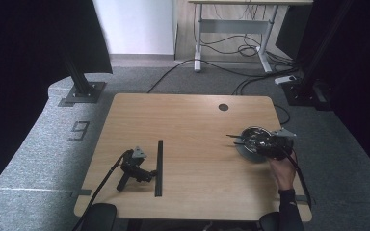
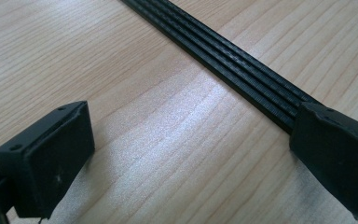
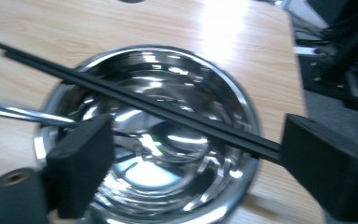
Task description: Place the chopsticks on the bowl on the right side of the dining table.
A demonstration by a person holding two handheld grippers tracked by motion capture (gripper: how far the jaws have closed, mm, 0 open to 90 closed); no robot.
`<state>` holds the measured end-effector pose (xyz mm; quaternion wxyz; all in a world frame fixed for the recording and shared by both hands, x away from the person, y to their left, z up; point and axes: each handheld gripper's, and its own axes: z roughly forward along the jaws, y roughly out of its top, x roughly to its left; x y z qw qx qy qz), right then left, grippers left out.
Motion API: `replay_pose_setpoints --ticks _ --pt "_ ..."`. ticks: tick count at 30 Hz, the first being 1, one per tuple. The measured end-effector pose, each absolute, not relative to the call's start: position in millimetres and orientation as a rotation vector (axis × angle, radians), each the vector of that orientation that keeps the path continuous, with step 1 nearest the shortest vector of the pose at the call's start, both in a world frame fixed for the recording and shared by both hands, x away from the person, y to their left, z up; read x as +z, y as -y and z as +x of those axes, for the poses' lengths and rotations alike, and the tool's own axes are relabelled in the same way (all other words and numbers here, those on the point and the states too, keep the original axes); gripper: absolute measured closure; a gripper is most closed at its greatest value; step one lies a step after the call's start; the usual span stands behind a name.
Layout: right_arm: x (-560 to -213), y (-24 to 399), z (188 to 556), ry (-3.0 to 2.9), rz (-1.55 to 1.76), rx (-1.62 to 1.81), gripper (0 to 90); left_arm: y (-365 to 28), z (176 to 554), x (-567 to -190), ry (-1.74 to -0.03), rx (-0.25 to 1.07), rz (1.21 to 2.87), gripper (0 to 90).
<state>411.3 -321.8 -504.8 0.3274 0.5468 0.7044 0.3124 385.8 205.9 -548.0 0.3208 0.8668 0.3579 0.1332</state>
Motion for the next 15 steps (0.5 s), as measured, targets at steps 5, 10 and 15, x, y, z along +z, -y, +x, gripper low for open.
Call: replay_pose_setpoints --ticks 5,10,15 --pt "-510.7 332.3 409.3 -1.802 1.459 0.773 0.0 -206.0 385.8 -548.0 -0.940 0.350 2.278 0.0" --pt "-515.6 344.7 408.2 -1.750 1.502 0.789 0.0 -205.9 385.8 -548.0 -0.940 0.350 2.277 0.0" --pt "-522.2 354.0 407.8 -1.716 1.515 0.780 0.0 -205.9 385.8 -548.0 -0.940 0.350 2.277 0.0"
